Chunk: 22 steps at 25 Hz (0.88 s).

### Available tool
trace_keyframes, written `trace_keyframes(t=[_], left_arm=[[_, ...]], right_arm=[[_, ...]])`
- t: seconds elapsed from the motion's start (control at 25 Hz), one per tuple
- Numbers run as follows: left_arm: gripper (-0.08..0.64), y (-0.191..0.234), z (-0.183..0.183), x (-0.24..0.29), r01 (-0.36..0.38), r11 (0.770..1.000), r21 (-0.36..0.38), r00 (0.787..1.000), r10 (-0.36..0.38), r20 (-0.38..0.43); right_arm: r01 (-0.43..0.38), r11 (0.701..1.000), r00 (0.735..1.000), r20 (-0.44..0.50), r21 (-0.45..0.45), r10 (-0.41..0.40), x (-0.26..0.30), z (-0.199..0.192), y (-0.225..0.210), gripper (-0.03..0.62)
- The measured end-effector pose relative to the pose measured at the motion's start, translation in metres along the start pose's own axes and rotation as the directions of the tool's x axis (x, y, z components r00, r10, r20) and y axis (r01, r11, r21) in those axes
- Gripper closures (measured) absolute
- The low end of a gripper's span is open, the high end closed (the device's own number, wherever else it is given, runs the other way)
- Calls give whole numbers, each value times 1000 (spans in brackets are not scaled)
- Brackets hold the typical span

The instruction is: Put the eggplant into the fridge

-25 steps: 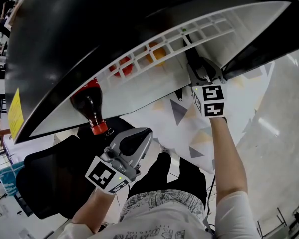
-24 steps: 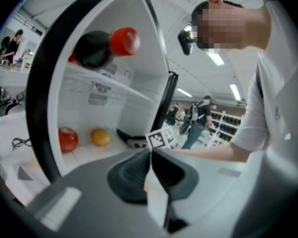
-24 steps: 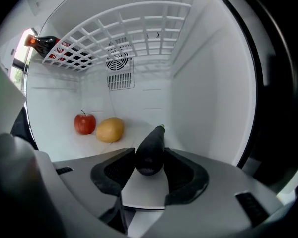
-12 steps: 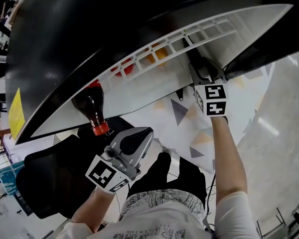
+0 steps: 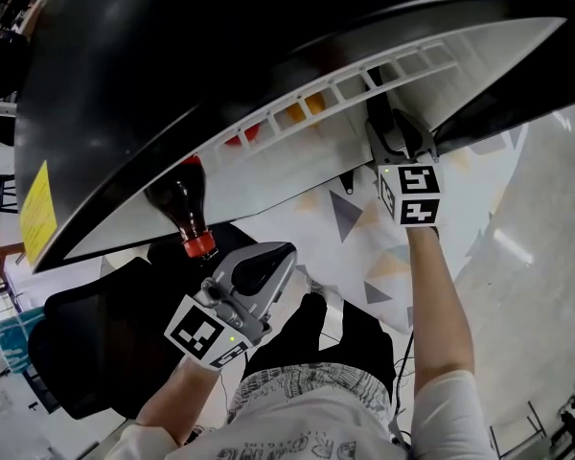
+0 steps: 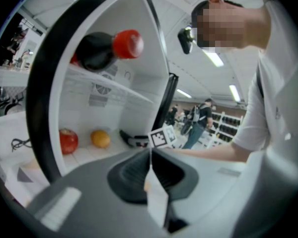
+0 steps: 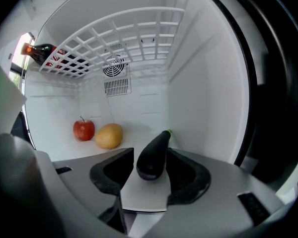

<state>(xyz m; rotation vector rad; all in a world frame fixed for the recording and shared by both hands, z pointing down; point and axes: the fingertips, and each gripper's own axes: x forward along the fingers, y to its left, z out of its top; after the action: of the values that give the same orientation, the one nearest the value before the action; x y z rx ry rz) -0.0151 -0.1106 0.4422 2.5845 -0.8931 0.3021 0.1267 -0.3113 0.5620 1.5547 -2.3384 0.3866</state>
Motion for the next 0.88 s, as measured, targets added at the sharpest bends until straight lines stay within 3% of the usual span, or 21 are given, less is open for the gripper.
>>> trace_keyframes(t=[0.48,0.88], left_arm=[[545,-6,6,1,11,1000,10,1000,-11,18],[545,-12,13,-1,22,1000,21,999,-23,44]], right_arm=[[15,1000,1000,21,-10,-15,-17,12,-2,403],[8,999,997,74,-45,-5,-50,36,11,450]])
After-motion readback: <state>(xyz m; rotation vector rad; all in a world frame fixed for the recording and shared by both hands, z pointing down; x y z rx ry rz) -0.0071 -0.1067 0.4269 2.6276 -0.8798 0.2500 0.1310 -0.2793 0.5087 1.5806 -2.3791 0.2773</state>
